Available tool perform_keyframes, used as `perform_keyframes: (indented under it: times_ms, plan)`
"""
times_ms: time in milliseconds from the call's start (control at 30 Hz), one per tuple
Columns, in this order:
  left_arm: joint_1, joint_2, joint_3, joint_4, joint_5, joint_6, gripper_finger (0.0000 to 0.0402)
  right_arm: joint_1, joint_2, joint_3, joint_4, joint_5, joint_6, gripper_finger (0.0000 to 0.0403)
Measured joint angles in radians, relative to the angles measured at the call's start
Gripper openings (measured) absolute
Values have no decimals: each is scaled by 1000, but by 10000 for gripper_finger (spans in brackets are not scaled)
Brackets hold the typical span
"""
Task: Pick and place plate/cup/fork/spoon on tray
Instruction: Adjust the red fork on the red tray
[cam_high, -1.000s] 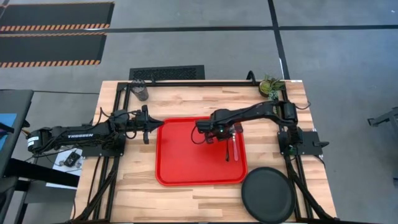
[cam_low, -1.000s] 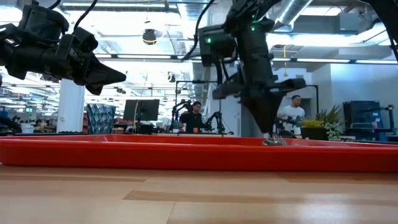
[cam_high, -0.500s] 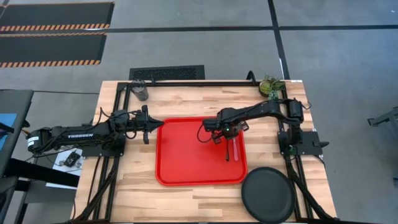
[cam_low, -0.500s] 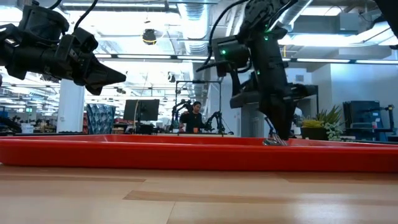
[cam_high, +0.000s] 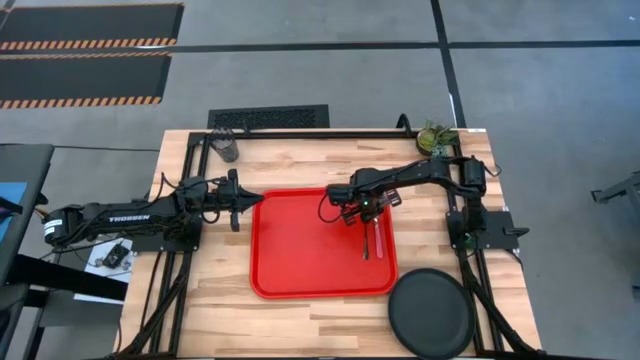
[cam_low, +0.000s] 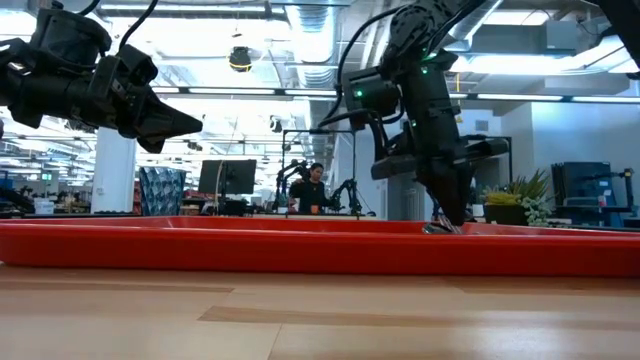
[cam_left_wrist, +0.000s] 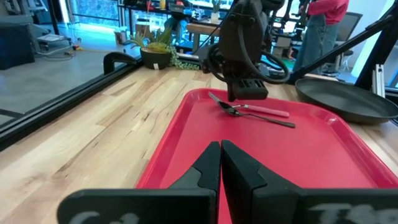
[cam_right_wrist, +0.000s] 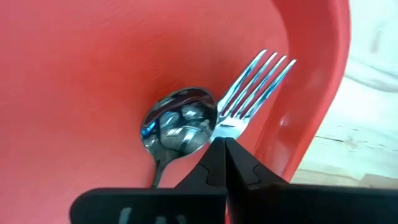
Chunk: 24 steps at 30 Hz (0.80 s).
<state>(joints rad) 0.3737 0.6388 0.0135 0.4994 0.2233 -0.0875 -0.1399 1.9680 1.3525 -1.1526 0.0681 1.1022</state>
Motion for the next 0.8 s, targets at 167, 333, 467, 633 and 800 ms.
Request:
perform_keyframes:
  times_ms: [167,333,467,633,800]
  plan:
    - [0,0,0,-1,0,0,2,-14,0,0,-3,0,-8,6]
    - [0,0,0,-1,-1,0,2,-16,0,0,-3,-1,-11,6]
    - [0,0,0,-1,-1,0,2,-19,0,-6,-1,-13,-20,6]
    - [0,0,0,-1,-1,0,2,-27,0,-63,28,-41,-13,6]
    - [0,0,0,-1,-2,1,2,-25,0,-68,74,-38,-4,6]
